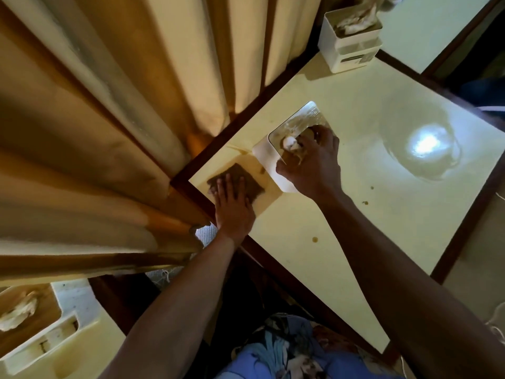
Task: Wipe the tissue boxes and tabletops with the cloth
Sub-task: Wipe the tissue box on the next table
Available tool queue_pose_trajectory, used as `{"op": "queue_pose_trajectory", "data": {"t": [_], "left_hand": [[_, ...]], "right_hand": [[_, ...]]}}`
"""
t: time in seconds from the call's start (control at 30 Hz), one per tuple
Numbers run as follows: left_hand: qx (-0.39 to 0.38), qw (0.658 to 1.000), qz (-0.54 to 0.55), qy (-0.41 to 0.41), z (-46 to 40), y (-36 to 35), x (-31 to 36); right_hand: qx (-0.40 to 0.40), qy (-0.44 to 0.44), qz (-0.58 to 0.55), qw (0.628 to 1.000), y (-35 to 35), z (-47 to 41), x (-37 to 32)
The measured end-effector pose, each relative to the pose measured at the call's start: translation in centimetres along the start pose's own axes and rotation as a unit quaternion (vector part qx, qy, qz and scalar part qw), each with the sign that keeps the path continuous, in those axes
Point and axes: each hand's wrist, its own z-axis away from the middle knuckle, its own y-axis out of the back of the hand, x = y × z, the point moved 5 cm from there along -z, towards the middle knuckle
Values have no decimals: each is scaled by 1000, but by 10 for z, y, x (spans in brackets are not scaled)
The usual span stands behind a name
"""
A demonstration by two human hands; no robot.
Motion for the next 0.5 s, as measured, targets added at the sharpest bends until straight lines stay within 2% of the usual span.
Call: {"op": "queue_pose_trajectory", "data": {"t": [0.13,0.3,0.37,0.5], "left_hand": [[-24,990,7,-140,-22,-8,44],[-49,977,-13,-209,-73,-9,52],[-39,980,-24,-195,-106,-5,32],[-30,995,-5,-93,-144,16,-36]], "right_hand": [[-1,1,-6,1000,1,-9,-6],[12,9,2,1000,-3,-24,-14],[19,9,0,1000,-7,-29,-17],[26,0,-5,1000,-15,-37,-22]]}}
